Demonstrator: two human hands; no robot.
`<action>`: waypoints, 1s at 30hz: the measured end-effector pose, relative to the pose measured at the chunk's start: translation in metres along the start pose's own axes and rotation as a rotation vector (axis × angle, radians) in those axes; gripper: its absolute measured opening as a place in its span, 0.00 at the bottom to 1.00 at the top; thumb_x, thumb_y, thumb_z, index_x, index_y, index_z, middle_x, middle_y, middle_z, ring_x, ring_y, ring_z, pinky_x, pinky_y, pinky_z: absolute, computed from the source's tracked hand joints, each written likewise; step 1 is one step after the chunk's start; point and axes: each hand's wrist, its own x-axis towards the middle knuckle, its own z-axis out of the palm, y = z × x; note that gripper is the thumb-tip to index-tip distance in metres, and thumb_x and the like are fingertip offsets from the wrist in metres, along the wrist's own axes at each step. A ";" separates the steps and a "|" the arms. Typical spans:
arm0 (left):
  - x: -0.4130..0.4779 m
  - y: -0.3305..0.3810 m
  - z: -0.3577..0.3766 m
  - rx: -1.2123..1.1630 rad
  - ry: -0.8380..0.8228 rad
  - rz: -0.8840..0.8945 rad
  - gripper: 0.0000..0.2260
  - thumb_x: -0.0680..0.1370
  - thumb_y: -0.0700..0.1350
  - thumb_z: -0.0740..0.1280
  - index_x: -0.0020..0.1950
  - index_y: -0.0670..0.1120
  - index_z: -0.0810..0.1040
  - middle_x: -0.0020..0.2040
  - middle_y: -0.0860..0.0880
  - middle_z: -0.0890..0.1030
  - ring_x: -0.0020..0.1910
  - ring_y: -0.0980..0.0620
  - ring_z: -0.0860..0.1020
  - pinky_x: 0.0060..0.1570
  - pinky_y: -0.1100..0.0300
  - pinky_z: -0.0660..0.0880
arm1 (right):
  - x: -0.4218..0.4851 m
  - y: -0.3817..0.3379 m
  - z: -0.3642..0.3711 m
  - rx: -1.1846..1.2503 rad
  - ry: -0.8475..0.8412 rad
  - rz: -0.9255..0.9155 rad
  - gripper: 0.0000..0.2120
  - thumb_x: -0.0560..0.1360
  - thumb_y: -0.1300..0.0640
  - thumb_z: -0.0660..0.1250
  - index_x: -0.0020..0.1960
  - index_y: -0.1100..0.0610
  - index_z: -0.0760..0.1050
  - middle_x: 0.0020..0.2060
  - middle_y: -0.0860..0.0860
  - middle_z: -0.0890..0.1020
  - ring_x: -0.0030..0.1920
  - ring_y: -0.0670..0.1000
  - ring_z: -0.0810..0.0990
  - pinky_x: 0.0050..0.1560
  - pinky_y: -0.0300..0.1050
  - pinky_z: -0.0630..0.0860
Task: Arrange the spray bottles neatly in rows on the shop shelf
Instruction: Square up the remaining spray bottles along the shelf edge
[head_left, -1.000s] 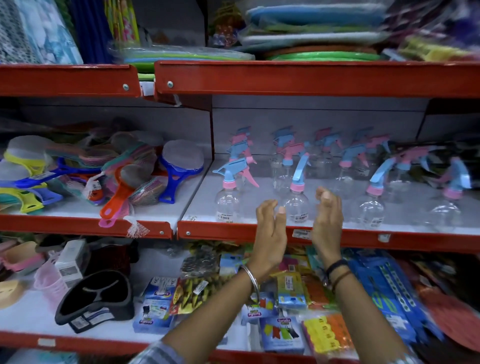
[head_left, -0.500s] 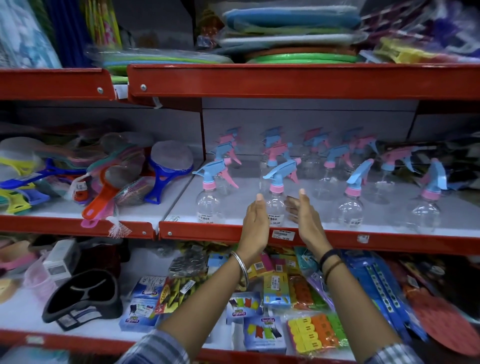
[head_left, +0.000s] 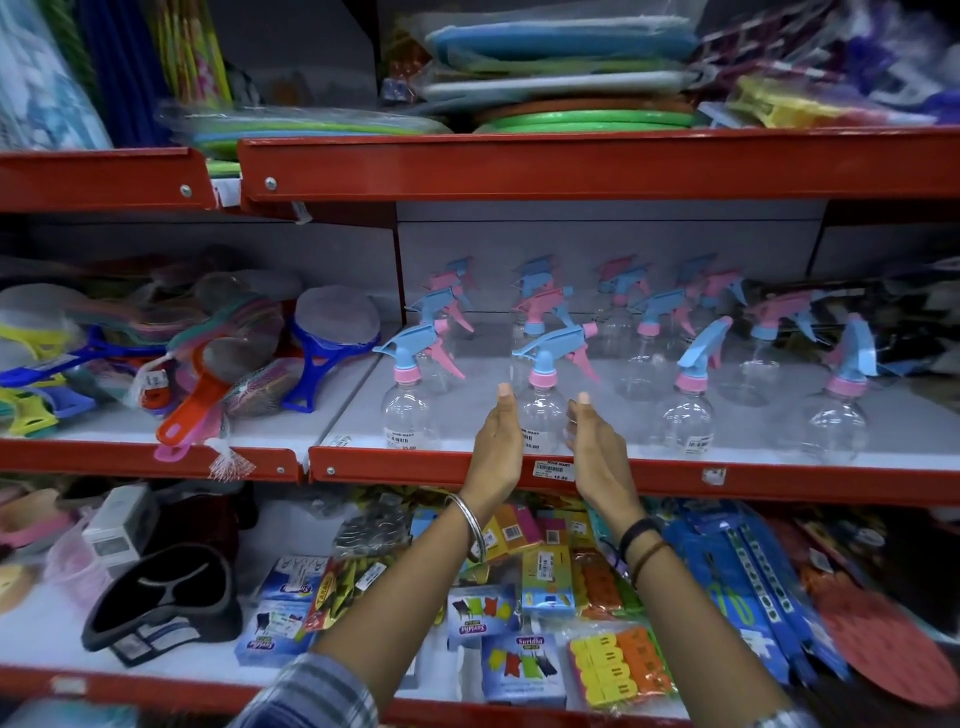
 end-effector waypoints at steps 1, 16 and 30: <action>0.000 -0.001 0.001 -0.001 0.016 0.001 0.30 0.77 0.62 0.42 0.73 0.48 0.61 0.75 0.48 0.63 0.73 0.50 0.62 0.70 0.57 0.56 | -0.002 -0.001 -0.001 -0.004 0.009 -0.012 0.33 0.78 0.39 0.45 0.57 0.67 0.71 0.57 0.64 0.79 0.57 0.60 0.78 0.58 0.57 0.71; -0.034 0.005 0.115 -0.023 -0.069 0.207 0.21 0.81 0.53 0.48 0.73 0.49 0.59 0.75 0.53 0.60 0.70 0.66 0.57 0.72 0.67 0.50 | 0.017 0.031 -0.121 0.109 0.356 -0.099 0.31 0.73 0.35 0.46 0.63 0.53 0.71 0.60 0.50 0.75 0.62 0.53 0.73 0.62 0.55 0.71; -0.019 0.023 0.152 -0.012 -0.055 0.062 0.31 0.77 0.64 0.43 0.73 0.48 0.60 0.75 0.50 0.62 0.73 0.53 0.61 0.74 0.55 0.56 | 0.023 0.037 -0.146 0.101 -0.009 0.110 0.39 0.71 0.29 0.42 0.69 0.52 0.68 0.69 0.53 0.72 0.61 0.53 0.74 0.67 0.60 0.67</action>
